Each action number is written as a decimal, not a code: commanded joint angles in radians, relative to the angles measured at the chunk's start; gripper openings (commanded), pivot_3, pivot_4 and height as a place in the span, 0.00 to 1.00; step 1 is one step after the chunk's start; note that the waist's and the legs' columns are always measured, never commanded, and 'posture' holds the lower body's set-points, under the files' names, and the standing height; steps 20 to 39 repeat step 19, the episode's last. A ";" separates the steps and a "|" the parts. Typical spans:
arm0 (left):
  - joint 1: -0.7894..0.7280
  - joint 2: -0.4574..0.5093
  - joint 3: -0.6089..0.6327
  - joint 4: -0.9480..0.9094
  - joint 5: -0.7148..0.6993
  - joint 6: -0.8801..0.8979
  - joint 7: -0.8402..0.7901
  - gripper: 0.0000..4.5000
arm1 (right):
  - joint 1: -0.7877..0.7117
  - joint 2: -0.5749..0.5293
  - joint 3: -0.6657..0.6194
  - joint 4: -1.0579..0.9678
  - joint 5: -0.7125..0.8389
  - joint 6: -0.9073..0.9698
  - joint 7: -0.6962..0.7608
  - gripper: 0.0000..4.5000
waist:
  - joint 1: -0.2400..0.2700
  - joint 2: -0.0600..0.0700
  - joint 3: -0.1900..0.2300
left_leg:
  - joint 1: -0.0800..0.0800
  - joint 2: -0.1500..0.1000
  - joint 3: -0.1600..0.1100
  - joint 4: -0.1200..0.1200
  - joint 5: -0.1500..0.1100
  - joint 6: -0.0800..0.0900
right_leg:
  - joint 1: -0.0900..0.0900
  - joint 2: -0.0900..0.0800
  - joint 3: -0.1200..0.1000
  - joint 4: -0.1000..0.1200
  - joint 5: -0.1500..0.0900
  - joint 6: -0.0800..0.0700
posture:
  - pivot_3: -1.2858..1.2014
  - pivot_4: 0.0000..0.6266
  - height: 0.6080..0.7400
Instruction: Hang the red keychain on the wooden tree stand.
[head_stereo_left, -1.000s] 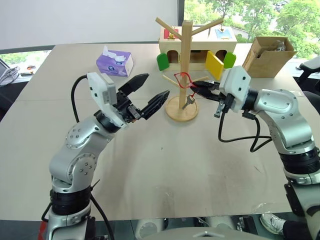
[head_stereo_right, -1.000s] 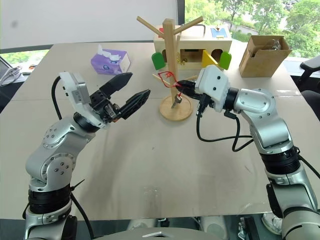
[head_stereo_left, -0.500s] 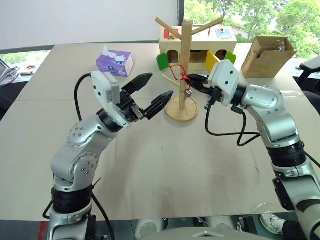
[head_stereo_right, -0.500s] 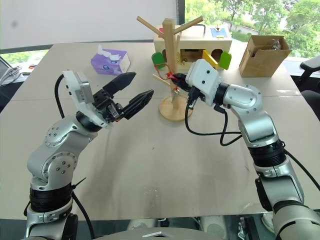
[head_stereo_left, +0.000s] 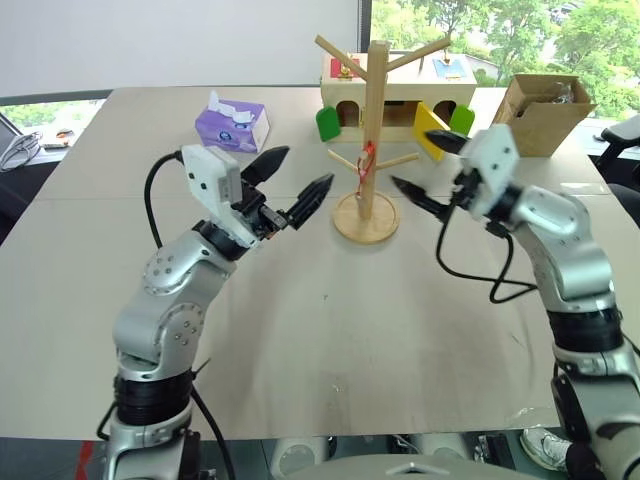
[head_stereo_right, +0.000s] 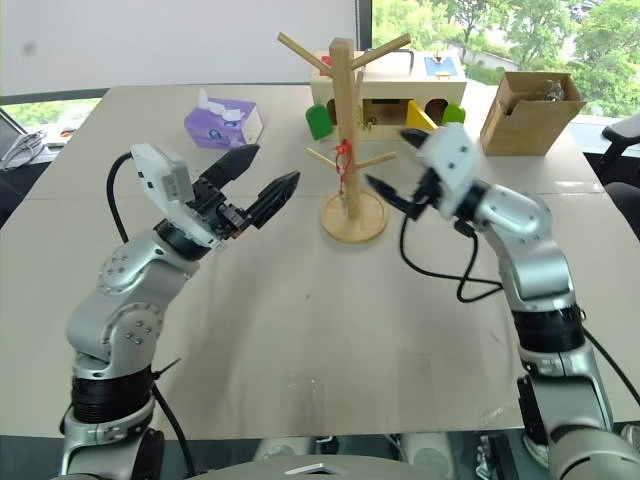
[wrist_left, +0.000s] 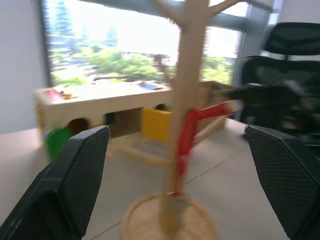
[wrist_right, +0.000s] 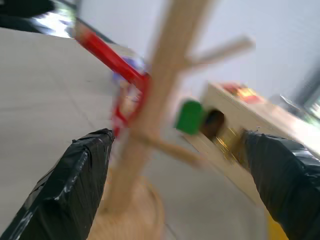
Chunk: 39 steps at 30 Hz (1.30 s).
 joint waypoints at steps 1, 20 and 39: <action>0.027 -0.064 0.000 0.057 0.116 -0.081 0.111 1.00 | 0.095 0.034 -0.124 0.039 0.007 -0.030 -0.129 0.99 | -0.003 0.000 0.000 | 0.000 0.000 0.000 0.000 0.000 0.000 | 0.000 0.000 0.000 0.000 0.000 0.000 | 0.52 0.24 1.00; 0.074 -0.209 0.042 0.388 0.331 -0.351 0.255 1.00 | 0.179 0.165 -0.264 0.415 -0.003 -0.317 -0.361 0.99 | -0.017 0.000 0.000 | 0.000 0.001 0.003 -0.001 0.000 0.000 | -0.002 0.001 0.002 0.000 0.000 0.000 | 0.52 0.24 1.00; 0.074 -0.209 0.042 0.388 0.331 -0.351 0.255 1.00 | 0.179 0.165 -0.264 0.415 -0.003 -0.317 -0.361 0.99 | -0.017 0.000 0.000 | 0.000 0.001 0.003 -0.001 0.000 0.000 | -0.002 0.001 0.002 0.000 0.000 0.000 | 0.52 0.24 1.00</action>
